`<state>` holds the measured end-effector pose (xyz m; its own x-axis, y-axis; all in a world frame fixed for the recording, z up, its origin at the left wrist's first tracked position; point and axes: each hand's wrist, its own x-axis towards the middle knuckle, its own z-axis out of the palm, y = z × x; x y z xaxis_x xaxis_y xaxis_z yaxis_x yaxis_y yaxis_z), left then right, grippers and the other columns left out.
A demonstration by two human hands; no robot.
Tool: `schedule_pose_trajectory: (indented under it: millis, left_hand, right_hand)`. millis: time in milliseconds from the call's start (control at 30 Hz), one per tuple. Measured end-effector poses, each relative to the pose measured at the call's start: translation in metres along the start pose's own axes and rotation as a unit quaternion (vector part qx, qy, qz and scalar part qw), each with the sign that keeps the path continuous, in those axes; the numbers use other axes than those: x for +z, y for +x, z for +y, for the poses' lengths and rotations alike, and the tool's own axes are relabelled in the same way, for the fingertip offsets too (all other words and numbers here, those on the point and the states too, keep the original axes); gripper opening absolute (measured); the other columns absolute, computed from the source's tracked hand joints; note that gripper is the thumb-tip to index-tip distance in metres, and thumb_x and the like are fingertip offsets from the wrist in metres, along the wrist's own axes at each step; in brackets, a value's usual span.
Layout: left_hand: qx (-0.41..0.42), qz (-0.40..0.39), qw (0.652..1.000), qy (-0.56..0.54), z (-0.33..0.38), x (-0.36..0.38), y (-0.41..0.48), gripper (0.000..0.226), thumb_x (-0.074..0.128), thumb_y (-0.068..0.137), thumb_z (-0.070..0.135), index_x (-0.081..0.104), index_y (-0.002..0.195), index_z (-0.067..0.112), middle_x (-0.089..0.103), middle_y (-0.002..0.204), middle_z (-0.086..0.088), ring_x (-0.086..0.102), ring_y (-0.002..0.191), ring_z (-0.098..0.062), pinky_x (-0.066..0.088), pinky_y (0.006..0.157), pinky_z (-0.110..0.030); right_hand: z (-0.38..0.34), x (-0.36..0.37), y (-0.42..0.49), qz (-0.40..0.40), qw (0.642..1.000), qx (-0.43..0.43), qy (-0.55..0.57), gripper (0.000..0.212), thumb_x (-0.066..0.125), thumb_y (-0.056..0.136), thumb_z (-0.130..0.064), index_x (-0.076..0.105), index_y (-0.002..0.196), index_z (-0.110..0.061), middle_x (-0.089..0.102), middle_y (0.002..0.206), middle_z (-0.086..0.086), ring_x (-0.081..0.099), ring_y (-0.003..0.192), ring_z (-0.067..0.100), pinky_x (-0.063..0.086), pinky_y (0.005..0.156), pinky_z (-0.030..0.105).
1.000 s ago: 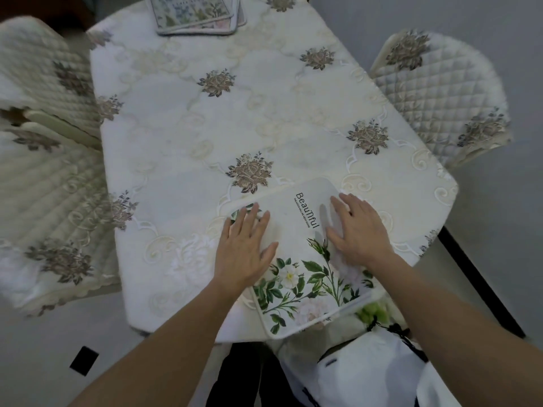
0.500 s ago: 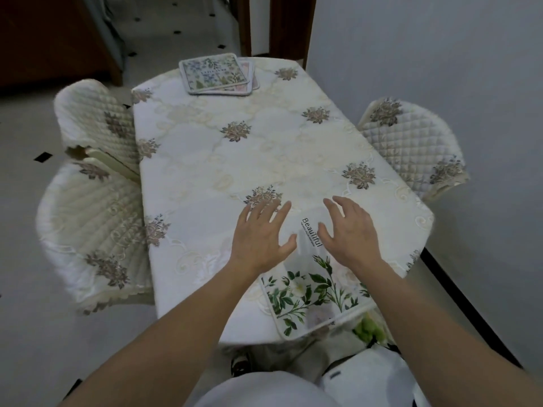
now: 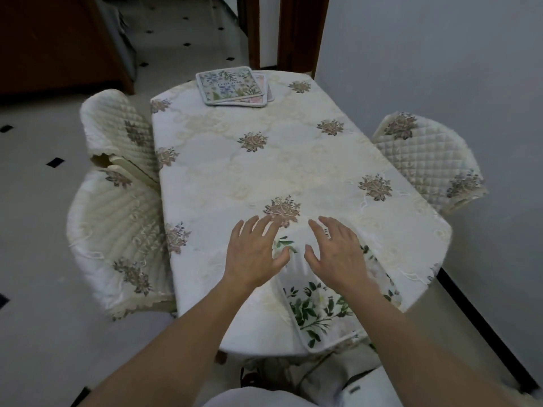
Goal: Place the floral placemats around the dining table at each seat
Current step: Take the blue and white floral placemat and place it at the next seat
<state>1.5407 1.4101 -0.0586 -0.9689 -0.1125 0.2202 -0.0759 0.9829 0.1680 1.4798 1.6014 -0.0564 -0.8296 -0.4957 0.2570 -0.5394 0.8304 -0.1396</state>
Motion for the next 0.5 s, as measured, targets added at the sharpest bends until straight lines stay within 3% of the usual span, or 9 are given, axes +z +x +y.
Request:
schedule_pose_trajectory:
  millis: [233,367,500]
  left_hand:
    - [-0.11,0.039,0.993,0.036,-0.062,-0.027,-0.038,0.067,0.042,0.086,0.059,0.054,0.14,0.021,0.062,0.136,-0.004,0.056,0.125,-0.029,0.043,0.105,-0.052]
    - [-0.178,0.066,0.981,0.047,-0.087,-0.048,-0.073,0.064,0.047,0.086,0.057,0.055,0.138,0.02,0.062,0.134,-0.003,0.058,0.12,-0.028,0.045,0.101,-0.05]
    - [-0.25,0.09,0.961,0.074,-0.104,-0.066,-0.12,0.06,0.051,0.084,0.054,0.057,0.132,0.02,0.064,0.128,-0.001,0.059,0.113,-0.026,0.046,0.096,-0.048]
  right_hand:
    - [-0.069,0.017,0.033,-0.02,0.995,-0.081,0.045,0.051,0.052,0.086,-0.04,0.058,0.13,-0.015,0.06,0.131,0.013,0.056,0.121,0.033,0.046,0.099,0.047]
    - [-0.115,0.017,0.045,-0.018,0.986,-0.156,0.064,0.051,0.063,0.084,-0.038,0.06,0.129,-0.015,0.062,0.129,0.013,0.058,0.119,0.033,0.047,0.098,0.048]
    - [-0.16,0.025,0.044,-0.03,0.965,-0.239,0.104,0.052,0.051,0.086,-0.041,0.06,0.13,-0.015,0.062,0.129,0.013,0.058,0.118,0.032,0.047,0.096,0.046]
